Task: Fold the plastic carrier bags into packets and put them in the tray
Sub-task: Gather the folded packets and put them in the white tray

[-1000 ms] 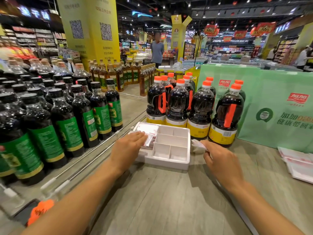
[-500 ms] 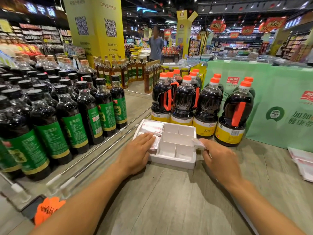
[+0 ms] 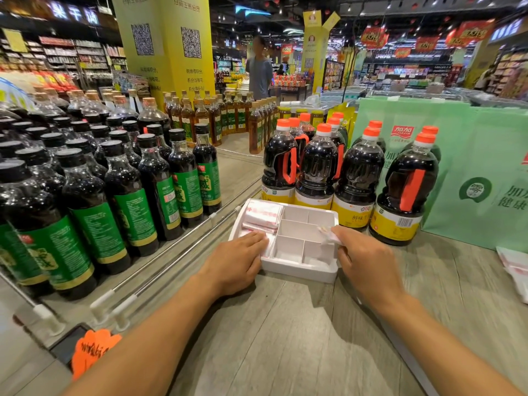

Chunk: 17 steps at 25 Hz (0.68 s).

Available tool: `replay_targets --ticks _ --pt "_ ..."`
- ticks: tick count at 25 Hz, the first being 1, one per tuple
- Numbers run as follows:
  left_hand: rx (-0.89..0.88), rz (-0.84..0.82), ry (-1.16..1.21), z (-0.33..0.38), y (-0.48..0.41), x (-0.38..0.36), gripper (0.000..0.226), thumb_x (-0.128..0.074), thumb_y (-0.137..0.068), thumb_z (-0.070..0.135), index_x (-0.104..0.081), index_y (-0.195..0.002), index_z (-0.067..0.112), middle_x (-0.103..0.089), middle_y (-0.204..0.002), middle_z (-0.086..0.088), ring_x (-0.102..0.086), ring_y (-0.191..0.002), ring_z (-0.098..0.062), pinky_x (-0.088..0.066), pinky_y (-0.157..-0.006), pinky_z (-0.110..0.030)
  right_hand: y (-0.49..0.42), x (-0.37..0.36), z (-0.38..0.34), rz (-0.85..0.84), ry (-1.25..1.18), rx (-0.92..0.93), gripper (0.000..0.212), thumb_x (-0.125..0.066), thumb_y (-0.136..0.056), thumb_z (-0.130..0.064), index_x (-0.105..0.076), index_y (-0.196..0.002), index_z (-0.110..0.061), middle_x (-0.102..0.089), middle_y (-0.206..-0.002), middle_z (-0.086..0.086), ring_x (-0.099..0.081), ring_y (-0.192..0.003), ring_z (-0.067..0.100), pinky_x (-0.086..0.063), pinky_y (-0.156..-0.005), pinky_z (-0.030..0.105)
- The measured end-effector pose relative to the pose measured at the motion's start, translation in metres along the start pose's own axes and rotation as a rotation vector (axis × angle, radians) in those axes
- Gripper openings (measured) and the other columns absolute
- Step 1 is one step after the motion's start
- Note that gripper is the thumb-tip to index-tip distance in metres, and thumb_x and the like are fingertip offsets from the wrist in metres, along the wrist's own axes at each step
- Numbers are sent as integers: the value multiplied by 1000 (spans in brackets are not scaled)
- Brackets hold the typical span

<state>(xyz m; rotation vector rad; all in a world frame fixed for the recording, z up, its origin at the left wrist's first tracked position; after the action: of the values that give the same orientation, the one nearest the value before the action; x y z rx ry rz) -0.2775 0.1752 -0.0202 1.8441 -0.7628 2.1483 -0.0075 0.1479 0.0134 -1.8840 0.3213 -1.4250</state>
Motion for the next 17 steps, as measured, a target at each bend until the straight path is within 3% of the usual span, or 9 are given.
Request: replay_targets --ticks 5,7,10,12,15,17 --pt "-5 298 17 -10 3 18 48 -46 -96 31 -60 -140 18 -56 -147 -3 -48 -139 -19 -36 -118 -38 -6 2 -13 37 -16 25 32 -66 -85 0 -69 -113 -15 -72 -101 -3 -66 -85 18 -45 -65 28" --pt "25 388 -39 -23 2 29 50 -53 -89 28 -59 -139 21 -55 -147 -1 -45 -139 -19 -28 -121 -41 -13 5 -20 67 8 53 33 -66 -82 3 -69 -110 -14 -72 -99 -3 -66 -84 18 -41 -67 23" --pt "147 272 -96 -54 -4 44 67 -60 -92 34 -37 -155 32 -31 -164 5 -21 -153 -18 -4 -126 -53 -31 7 -33 112 20 114 34 -64 -81 4 -70 -109 -13 -72 -99 -2 -68 -84 18 -50 -67 26" --pt "182 93 -126 -75 -7 45 72 -49 -100 49 -12 -161 40 -4 -169 12 3 -157 -18 11 -123 -58 -43 3 -45 142 34 165 36 -61 -80 5 -70 -110 -12 -73 -101 0 -69 -88 20 -55 -69 31" --pt "182 -46 -146 -93 -6 39 70 -27 -99 66 4 -159 48 12 -169 12 15 -156 -18 17 -120 -61 -55 -12 -70 159 65 214 43 -65 -81 3 -68 -122 -9 -73 -115 4 -71 -103 22 -56 -80 34" --pt "197 -75 -114 -97 -2 31 66 -25 -100 68 7 -156 53 15 -169 13 20 -155 -18 17 -120 -60 -58 -32 -90 123 57 239 49 -71 -81 0 -66 -129 -8 -72 -124 8 -69 -111 24 -57 -86 37"
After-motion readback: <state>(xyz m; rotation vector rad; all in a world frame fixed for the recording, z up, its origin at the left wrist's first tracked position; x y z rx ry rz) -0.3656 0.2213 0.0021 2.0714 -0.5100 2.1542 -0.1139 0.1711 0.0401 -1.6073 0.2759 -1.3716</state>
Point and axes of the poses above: each hand's wrist, its own y-axis away from the middle knuckle, its own x-axis out of the back of the hand, z = x × y, the point moved 4 cm from there along -y, towards the middle knuckle
